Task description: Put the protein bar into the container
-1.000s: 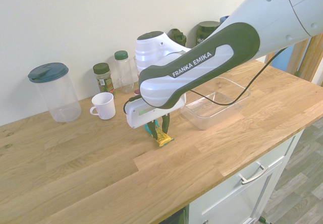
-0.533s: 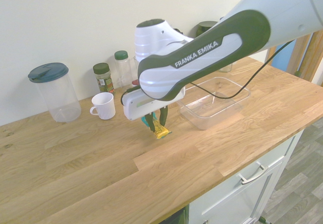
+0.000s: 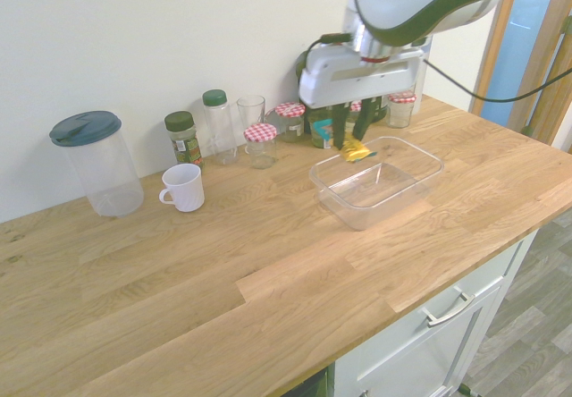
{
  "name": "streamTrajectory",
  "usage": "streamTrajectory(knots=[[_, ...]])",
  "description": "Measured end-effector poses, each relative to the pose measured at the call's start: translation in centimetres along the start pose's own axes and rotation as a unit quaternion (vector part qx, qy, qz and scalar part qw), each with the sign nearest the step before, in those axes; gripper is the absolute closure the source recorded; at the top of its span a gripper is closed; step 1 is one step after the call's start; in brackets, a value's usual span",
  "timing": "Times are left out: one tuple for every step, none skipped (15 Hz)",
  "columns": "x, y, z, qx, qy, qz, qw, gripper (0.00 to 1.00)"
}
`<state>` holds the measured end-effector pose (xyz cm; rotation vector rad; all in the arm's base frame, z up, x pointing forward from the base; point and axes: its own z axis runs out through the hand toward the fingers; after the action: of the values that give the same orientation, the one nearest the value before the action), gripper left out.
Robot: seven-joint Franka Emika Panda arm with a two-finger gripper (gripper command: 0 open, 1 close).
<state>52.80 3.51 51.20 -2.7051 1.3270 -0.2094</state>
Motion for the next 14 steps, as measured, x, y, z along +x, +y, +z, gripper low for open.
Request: streamTrajectory(knots=[[1.2,0.9,1.0,-0.007,-0.005,0.004,1.0,1.0],[2.0,1.3,2.3,-0.015,-0.009,0.008,1.0,1.0],[2.7,1.4,3.8,-0.023,-0.014,0.011,1.0,1.0],[3.1,1.3,5.6,-0.03,-0.019,0.011,0.999,1.0],[3.4,1.1,7.5,-0.037,-0.024,0.012,0.999,1.0],[3.7,0.9,9.0,-0.043,-0.028,0.012,0.999,1.0],[3.9,0.7,10.2,-0.048,-0.031,0.012,0.998,1.0],[4.2,0.4,11.0,-0.051,-0.032,0.012,0.998,1.0],[4.4,0.2,11.6,-0.053,-0.032,0.011,0.998,1.0],[4.6,0.0,12.0,-0.055,-0.033,0.011,0.998,0.0],[4.7,-0.1,12.3,-0.057,-0.034,0.011,0.998,0.0],[4.8,-0.2,12.5,-0.057,-0.034,0.011,0.998,0.0],[4.8,-0.3,12.5,-0.056,-0.034,0.011,0.998,0.0],[4.8,-0.4,12.4,-0.055,-0.033,0.01,0.998,0.0]])
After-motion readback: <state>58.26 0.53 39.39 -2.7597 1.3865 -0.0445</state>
